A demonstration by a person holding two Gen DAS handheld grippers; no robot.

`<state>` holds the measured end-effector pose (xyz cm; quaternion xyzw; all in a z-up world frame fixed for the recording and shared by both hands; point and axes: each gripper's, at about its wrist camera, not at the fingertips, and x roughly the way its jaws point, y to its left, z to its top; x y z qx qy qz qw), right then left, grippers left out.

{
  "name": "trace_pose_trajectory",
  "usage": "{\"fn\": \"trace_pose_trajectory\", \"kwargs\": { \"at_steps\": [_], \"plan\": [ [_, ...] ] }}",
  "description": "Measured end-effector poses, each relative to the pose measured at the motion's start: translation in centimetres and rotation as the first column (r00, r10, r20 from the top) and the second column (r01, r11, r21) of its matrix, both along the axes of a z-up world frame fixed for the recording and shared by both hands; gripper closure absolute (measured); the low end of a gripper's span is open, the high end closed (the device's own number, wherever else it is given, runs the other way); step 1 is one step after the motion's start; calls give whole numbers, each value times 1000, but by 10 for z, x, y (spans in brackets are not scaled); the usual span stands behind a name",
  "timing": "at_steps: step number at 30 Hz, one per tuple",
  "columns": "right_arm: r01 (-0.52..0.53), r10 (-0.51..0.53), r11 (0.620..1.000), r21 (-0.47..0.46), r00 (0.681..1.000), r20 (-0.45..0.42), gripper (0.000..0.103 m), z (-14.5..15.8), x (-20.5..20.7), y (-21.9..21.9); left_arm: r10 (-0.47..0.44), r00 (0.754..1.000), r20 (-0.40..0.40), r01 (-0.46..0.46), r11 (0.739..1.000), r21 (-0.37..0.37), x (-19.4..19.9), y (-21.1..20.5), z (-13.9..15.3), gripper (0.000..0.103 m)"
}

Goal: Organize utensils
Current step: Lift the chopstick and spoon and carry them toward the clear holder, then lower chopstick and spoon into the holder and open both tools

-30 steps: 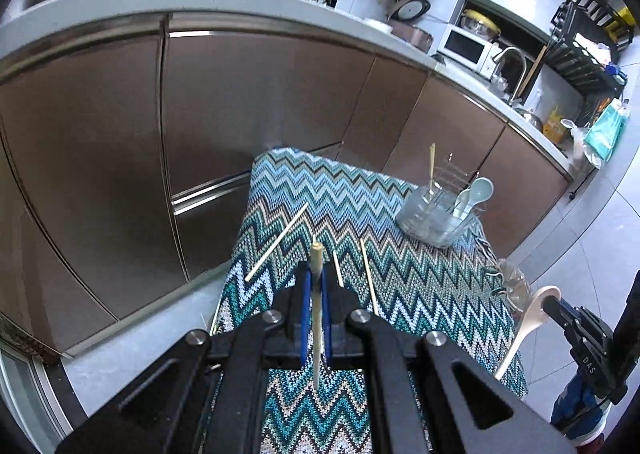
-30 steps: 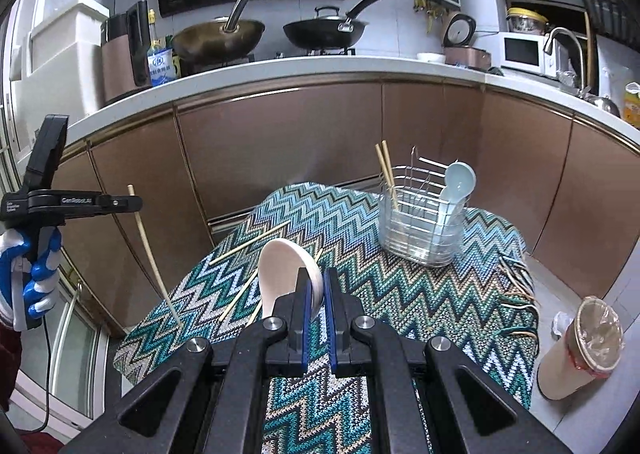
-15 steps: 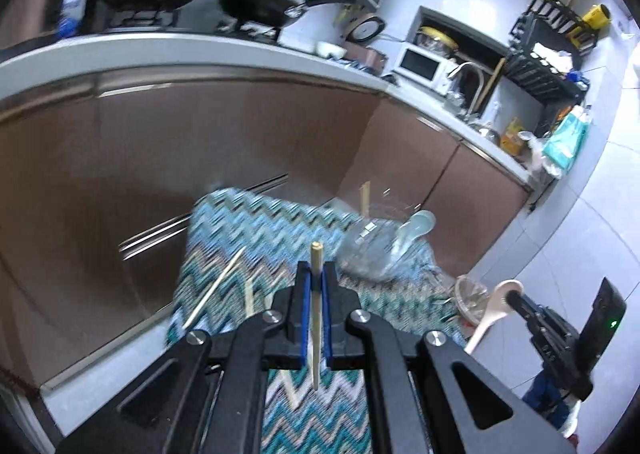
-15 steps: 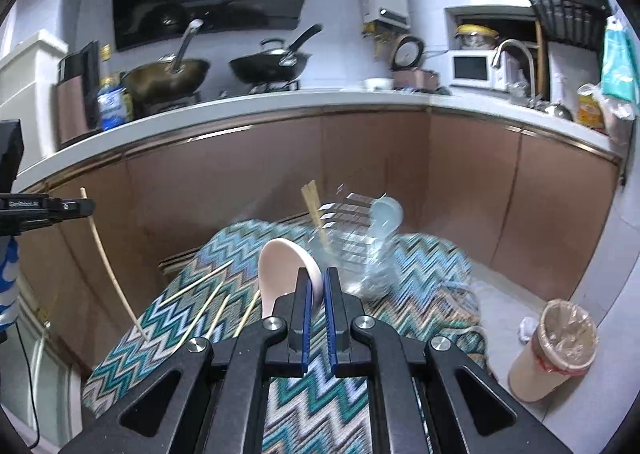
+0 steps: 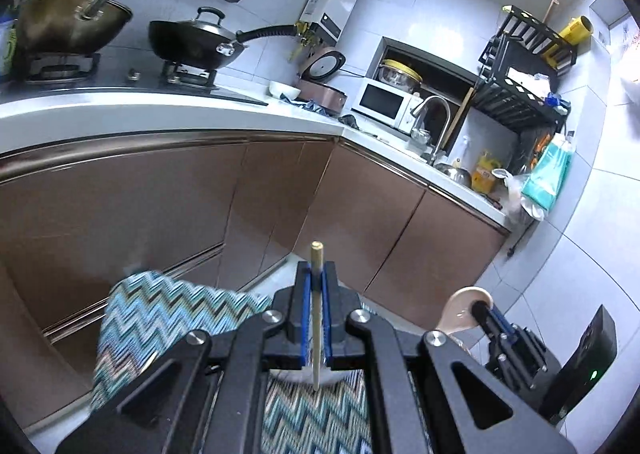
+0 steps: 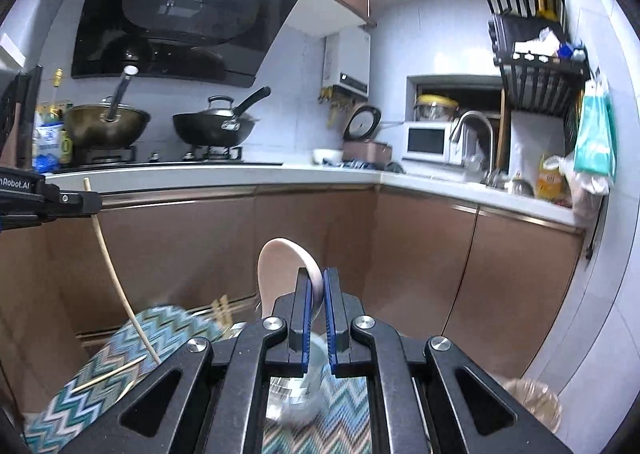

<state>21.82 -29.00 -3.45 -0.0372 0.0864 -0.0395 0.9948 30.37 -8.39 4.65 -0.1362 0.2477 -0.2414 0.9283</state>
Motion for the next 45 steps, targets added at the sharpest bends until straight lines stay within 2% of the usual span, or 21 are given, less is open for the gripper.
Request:
{"fn": "trace_pose_trajectory", "kwargs": {
  "at_steps": [4, 9, 16, 22, 24, 26, 33, 36, 42, 44, 45],
  "plan": [
    [39, -38, 998, -48, 999, 10, 97, -16, 38, 0, 7, 1000, -13, -7, 1000, -1, 39, -28, -15, 99],
    [64, -64, 995, -82, 998, -4, 97, -45, 72, 1, 37, 999, -14, -36, 998, 43, 73, -55, -40, 99],
    [61, -64, 994, -92, 998, -23, 96, -80, 93, 4, 64, 997, -42, -61, 995, 84, 103, -74, -88, 99],
    [39, -42, 996, -82, 998, -39, 93, -100, 91, 2, 71, 996, -61, -63, 991, 122, 107, -81, -114, 98],
    [31, -35, 996, -78, 998, -43, 81, -101, 87, 2, 73, 996, -57, -65, 990, 125, 104, -81, -115, 97],
    [30, -33, 997, -75, 999, -43, 77, -99, 83, 2, 70, 996, -49, -63, 989, 132, 99, -81, -112, 97],
    [44, -46, 997, -60, 999, -27, 76, -82, 55, 1, 81, 996, -25, -77, 988, 136, 74, -68, -93, 94],
    [53, -55, 997, -48, 998, -27, 76, -72, 38, 0, 83, 996, -18, -80, 988, 135, 58, -60, -84, 88],
    [59, -60, 998, -37, 998, -14, 76, -54, -2, 2, 97, 995, 19, -98, 986, 135, 16, -41, -62, 86],
    [63, -63, 997, -33, 998, -15, 76, -49, -18, 3, 99, 995, 30, -102, 986, 132, -1, -33, -55, 83],
    [64, -64, 997, -31, 998, -14, 75, -46, -27, 4, 102, 994, 36, -106, 986, 131, -10, -29, -52, 76]
  ]
}}
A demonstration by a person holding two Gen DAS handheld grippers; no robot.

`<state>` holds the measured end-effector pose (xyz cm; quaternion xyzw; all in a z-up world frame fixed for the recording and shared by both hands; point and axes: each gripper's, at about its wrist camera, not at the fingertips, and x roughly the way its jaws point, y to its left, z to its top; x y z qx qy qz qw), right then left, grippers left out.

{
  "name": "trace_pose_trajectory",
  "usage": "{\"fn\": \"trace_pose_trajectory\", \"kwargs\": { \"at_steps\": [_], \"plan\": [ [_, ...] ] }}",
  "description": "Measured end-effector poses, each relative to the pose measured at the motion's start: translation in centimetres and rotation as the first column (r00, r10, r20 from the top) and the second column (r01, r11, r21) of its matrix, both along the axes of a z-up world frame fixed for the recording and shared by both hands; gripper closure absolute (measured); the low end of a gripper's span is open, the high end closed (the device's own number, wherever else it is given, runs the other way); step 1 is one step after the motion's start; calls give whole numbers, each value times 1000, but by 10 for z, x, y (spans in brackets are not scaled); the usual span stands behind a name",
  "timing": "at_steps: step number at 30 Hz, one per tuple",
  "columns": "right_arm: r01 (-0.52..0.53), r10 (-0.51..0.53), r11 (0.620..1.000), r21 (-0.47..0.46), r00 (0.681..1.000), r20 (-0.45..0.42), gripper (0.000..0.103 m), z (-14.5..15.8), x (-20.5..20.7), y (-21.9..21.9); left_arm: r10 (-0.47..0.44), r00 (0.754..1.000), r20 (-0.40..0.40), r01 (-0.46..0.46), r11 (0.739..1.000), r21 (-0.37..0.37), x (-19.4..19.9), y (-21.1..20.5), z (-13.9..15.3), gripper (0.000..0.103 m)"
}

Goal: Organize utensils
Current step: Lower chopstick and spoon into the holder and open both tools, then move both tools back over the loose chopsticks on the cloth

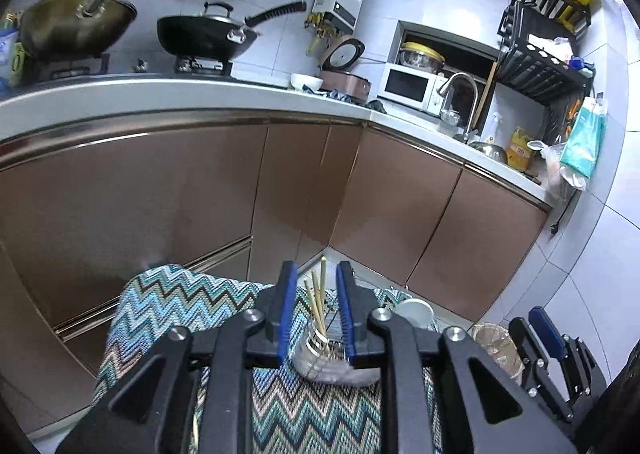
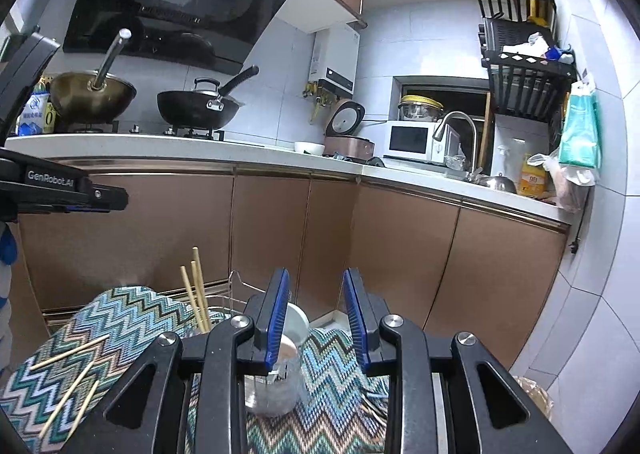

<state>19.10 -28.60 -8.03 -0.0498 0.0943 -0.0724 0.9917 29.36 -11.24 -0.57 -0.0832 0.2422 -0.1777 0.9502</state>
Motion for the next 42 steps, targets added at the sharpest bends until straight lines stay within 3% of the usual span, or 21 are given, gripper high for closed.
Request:
{"fn": "trace_pose_trajectory", "kwargs": {
  "at_steps": [1, 3, 15, 25, 34, 42],
  "plan": [
    [1, -1, 1000, 4, 1000, 2, 74, 1, -7, 1, 5, 1000, 7, -5, 1000, -1, -7, 3, 2, 67],
    [1, -1, 1000, 14, 1000, 2, 69, 5, -23, 1, 19, 999, 26, -19, 1000, -3, -23, 12, 7, 65],
    [-12, 15, 996, 88, 999, -30, 64, 5, -91, 12, 75, 995, 65, -73, 997, -21, -109, 74, 17, 60],
    [-28, 29, 991, 127, 1000, -9, 62, 12, -136, 16, 147, 984, 103, -149, 989, 20, -173, 118, 16, 60],
    [-58, 59, 987, 152, 998, -5, 62, 12, -156, 26, 208, 972, 110, -213, 977, 35, -207, 152, 13, 60],
    [-86, 86, 985, 150, 996, 7, 62, 19, -162, 35, 218, 972, 90, -224, 972, 63, -213, 168, 8, 60]
  ]
}}
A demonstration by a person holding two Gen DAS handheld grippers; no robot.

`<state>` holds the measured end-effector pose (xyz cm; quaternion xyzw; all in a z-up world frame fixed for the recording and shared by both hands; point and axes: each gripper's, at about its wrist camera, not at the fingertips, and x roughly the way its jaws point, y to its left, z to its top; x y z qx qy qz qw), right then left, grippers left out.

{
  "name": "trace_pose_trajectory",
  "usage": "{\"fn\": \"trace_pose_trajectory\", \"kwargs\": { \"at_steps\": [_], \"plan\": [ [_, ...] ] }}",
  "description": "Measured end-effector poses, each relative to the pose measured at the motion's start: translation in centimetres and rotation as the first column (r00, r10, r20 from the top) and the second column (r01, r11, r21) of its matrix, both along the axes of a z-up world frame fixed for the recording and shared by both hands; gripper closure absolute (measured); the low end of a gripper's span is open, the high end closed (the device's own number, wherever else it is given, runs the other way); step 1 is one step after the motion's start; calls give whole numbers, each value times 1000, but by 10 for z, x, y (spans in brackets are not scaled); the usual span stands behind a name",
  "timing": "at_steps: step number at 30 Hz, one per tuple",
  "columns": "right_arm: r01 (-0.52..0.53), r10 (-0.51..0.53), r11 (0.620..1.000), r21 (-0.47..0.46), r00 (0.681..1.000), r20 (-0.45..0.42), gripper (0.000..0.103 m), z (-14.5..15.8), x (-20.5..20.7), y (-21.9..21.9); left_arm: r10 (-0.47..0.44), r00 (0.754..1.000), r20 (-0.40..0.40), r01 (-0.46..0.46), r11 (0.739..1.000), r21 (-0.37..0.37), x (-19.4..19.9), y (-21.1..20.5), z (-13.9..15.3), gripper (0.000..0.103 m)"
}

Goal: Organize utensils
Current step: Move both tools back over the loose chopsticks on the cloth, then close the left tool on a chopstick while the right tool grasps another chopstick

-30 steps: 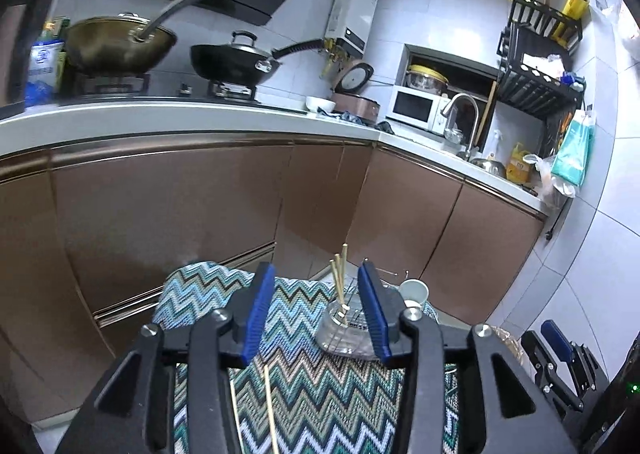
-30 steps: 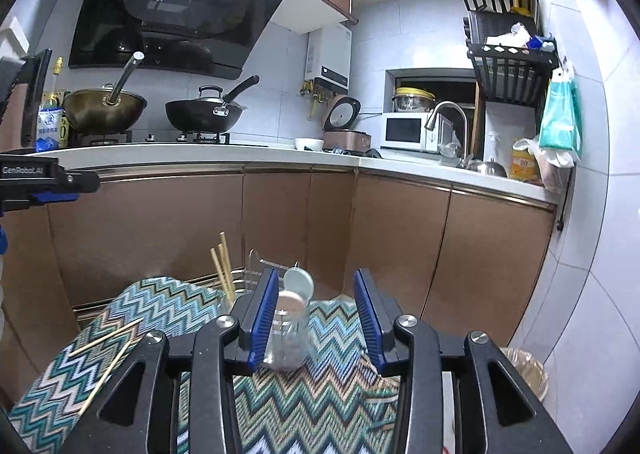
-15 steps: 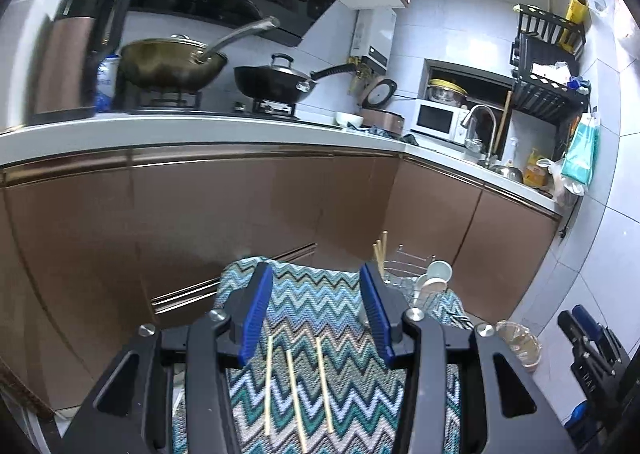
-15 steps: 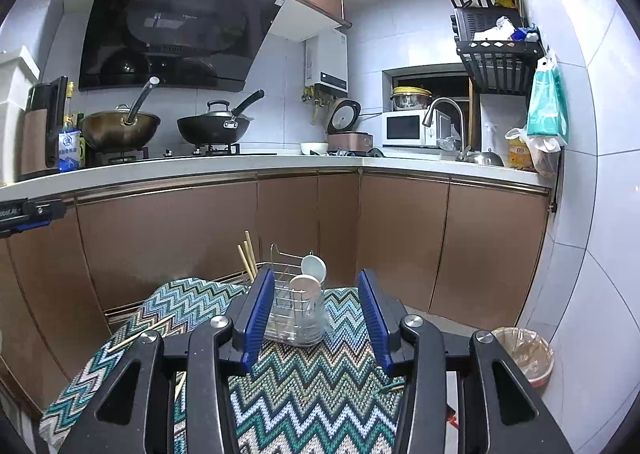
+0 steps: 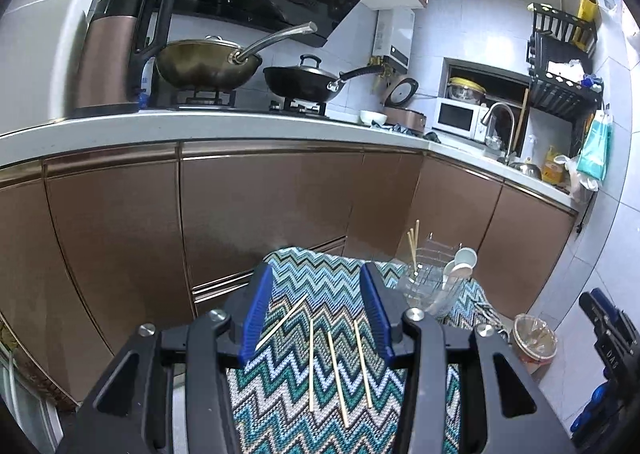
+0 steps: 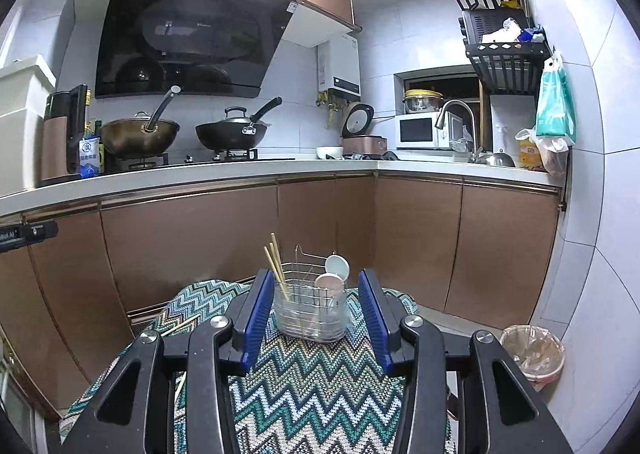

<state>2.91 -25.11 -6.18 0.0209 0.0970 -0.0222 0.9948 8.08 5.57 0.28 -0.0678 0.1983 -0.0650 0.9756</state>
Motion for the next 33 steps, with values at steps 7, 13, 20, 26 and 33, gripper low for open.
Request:
{"fn": "trace_pose_trajectory", "kwargs": {
  "at_steps": [7, 13, 20, 26, 33],
  "plan": [
    [-6, 6, 1000, 8, 999, -44, 62, -9, 12, 0, -21, 998, -67, 23, 999, 30, 19, 1, -16, 60],
    [-50, 55, 998, 39, 988, -146, 62, -29, 41, 2, -69, 981, -180, 81, 995, 57, 58, -3, -40, 60],
    [-134, 162, 985, 109, 934, -318, 62, -57, 94, 16, -130, 919, -372, 162, 985, 56, 129, -7, -83, 60],
    [-241, 318, 945, 220, 826, -464, 66, -87, 156, 38, -166, 838, -520, 227, 972, 55, 200, -12, -123, 61],
    [-319, 408, 913, 255, 690, -597, 75, -124, 232, 78, -184, 741, -645, 284, 957, 53, 267, -26, -166, 65]
  ]
}}
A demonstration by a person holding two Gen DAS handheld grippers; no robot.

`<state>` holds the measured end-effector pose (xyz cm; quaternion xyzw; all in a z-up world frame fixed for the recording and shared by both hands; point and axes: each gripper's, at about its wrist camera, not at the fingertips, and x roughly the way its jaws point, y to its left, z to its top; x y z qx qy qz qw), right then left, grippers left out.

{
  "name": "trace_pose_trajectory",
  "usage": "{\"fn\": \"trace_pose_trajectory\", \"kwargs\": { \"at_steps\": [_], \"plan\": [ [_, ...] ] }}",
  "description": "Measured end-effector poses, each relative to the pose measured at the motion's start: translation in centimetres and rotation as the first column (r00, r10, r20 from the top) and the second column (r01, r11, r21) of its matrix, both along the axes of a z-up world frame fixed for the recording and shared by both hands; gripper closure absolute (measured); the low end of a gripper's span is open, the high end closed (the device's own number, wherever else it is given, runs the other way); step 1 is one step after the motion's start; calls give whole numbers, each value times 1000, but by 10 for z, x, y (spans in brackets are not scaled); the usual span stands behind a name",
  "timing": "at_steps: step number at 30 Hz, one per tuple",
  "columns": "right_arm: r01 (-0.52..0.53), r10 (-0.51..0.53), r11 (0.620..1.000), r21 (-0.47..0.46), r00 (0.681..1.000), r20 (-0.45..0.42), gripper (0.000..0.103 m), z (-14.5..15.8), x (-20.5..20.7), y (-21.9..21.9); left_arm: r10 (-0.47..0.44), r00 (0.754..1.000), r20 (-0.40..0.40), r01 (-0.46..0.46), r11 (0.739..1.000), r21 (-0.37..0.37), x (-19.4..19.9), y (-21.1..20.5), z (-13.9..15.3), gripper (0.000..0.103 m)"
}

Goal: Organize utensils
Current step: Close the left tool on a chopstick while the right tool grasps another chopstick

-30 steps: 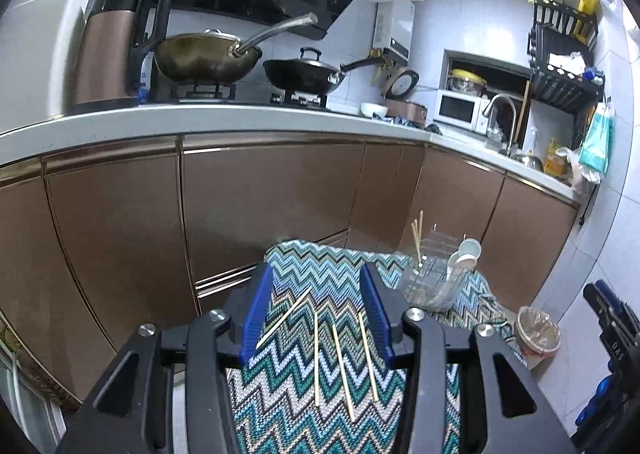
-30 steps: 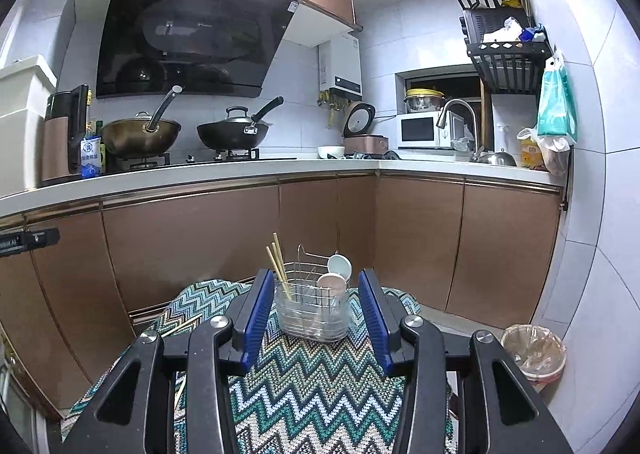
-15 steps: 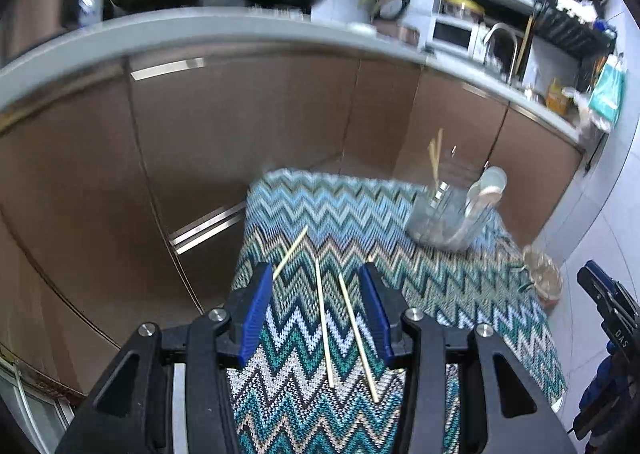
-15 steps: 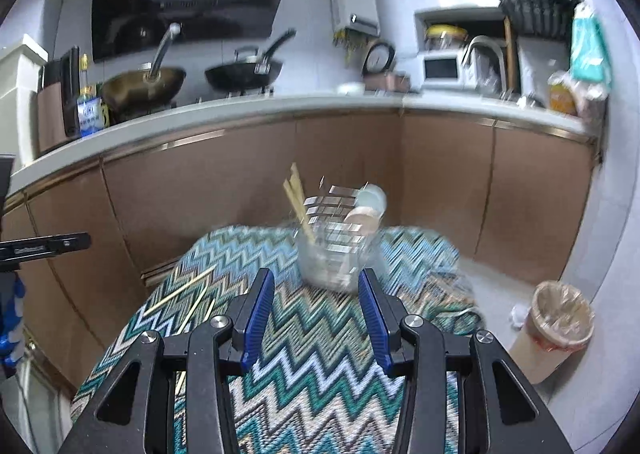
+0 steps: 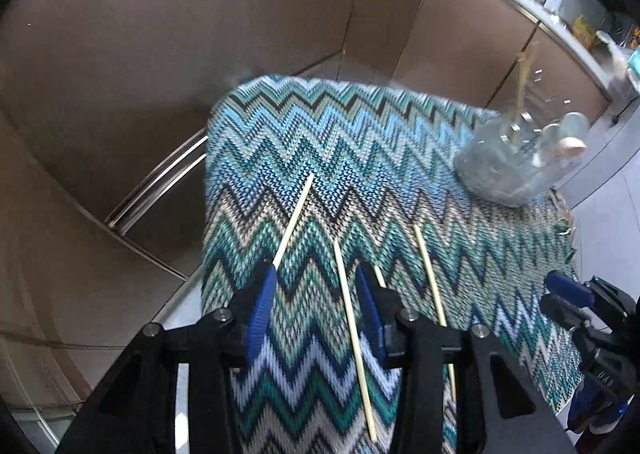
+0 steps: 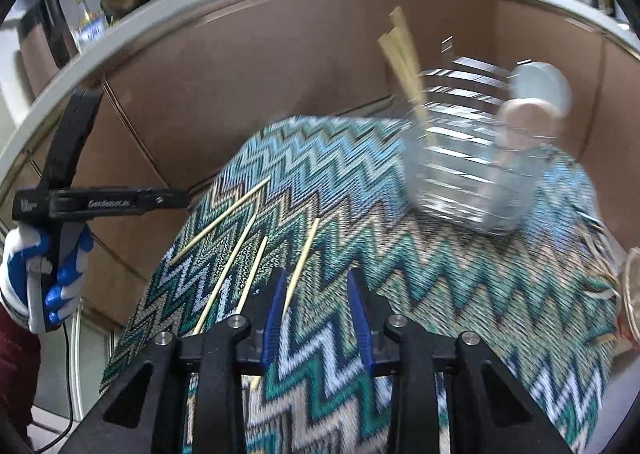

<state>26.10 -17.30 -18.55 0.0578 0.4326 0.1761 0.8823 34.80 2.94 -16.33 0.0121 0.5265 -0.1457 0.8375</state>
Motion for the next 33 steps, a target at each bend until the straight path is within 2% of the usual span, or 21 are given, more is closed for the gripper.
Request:
{"fn": "trace_pose_trajectory", "kwargs": {
  "at_steps": [6, 13, 21, 26, 33],
  "plan": [
    [-89, 92, 996, 28, 990, -108, 78, -33, 37, 27, -32, 999, -41, 34, 998, 43, 28, -14, -26, 65],
    [-181, 183, 983, 26, 970, -161, 80, -52, 59, 68, -22, 997, -76, 27, 998, 62, 50, -11, -41, 69],
    [-187, 177, 982, -14, 947, -269, 87, -76, 82, 87, -42, 992, -121, 54, 994, 97, 67, -17, -55, 79],
    [-183, 168, 983, -27, 943, -287, 87, -75, 82, 87, -56, 986, -159, 77, 989, 125, 75, -22, -70, 82],
    [-181, 161, 983, -36, 938, -307, 87, -80, 90, 96, -72, 981, -179, 94, 989, 118, 79, -19, -77, 84]
  ]
}}
